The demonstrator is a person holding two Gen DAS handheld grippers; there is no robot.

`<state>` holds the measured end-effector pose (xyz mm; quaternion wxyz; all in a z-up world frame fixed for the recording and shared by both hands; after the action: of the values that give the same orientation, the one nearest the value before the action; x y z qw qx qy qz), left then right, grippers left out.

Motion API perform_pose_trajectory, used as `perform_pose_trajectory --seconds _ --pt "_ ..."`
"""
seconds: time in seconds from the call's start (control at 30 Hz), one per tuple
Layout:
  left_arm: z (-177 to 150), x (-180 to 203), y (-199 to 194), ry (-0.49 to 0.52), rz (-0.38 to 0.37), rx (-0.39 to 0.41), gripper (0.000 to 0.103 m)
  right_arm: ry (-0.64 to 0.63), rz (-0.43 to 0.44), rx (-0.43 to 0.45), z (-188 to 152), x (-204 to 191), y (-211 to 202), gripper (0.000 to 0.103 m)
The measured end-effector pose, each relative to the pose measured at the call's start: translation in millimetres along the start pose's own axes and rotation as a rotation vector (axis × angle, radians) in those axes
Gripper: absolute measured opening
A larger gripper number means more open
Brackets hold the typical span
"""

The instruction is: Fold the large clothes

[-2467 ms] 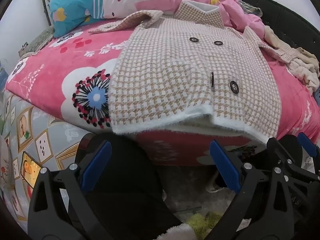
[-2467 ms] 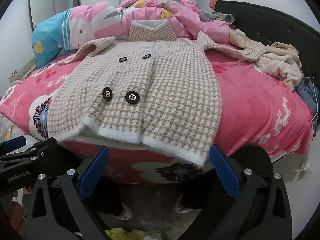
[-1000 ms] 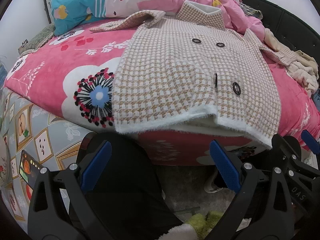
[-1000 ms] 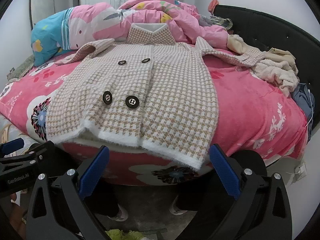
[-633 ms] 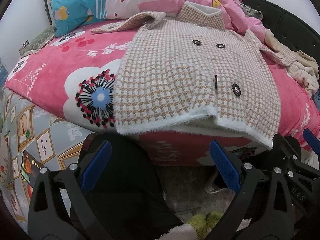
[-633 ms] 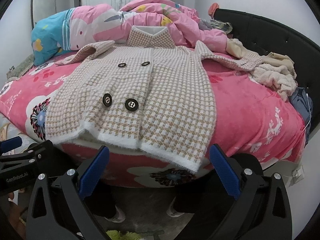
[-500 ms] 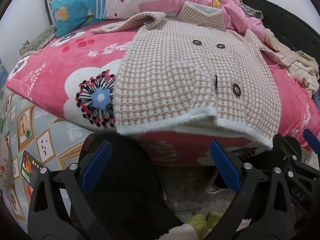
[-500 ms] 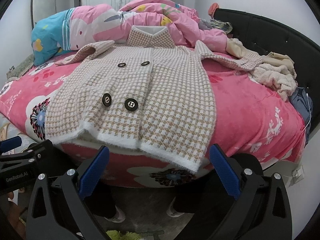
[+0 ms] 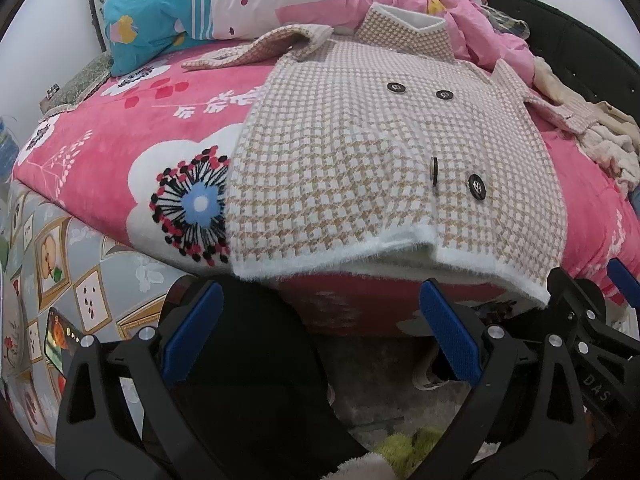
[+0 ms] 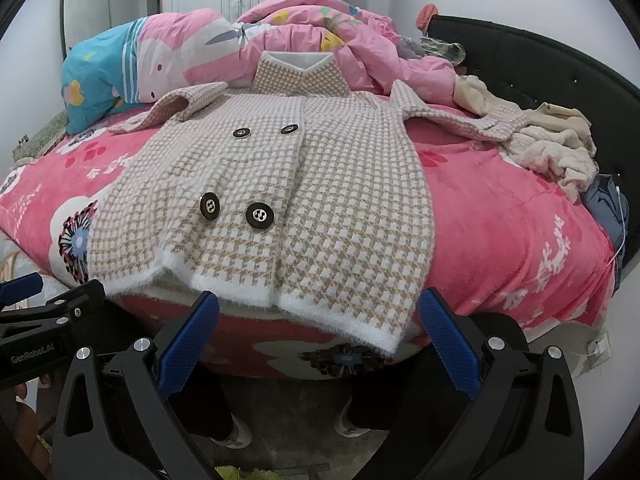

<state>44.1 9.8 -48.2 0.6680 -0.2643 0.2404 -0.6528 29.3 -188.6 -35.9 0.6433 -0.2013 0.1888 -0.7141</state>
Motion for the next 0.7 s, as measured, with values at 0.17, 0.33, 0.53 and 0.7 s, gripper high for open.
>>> perform_pose_trajectory --seconds 0.17,0.33,0.53,0.7 --pt "10 3 7 0.000 0.009 0.007 0.095 0.002 0.016 0.033 11 4 6 0.097" --pt "26 2 15 0.020 0.047 0.036 0.095 -0.014 0.064 0.033 25 5 25 0.097" --pt "40 -9 36 -0.006 0.057 0.029 0.095 -0.020 0.108 0.041 45 2 45 0.097" --pt "70 -22 51 -0.022 0.087 0.078 0.095 -0.063 0.120 0.036 68 -1 71 0.097"
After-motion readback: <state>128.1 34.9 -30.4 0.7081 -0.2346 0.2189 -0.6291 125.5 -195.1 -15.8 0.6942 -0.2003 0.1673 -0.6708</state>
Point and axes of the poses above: each gripper's, at about its wrist camera, not at the fingertips, and y roughly the way its jaws point, x to its right, z to its top, the point moved 6 cm from there along y, roughly the way its jaws point, and after that the axes turned 15 degrees about x, right-handed, at the moved point
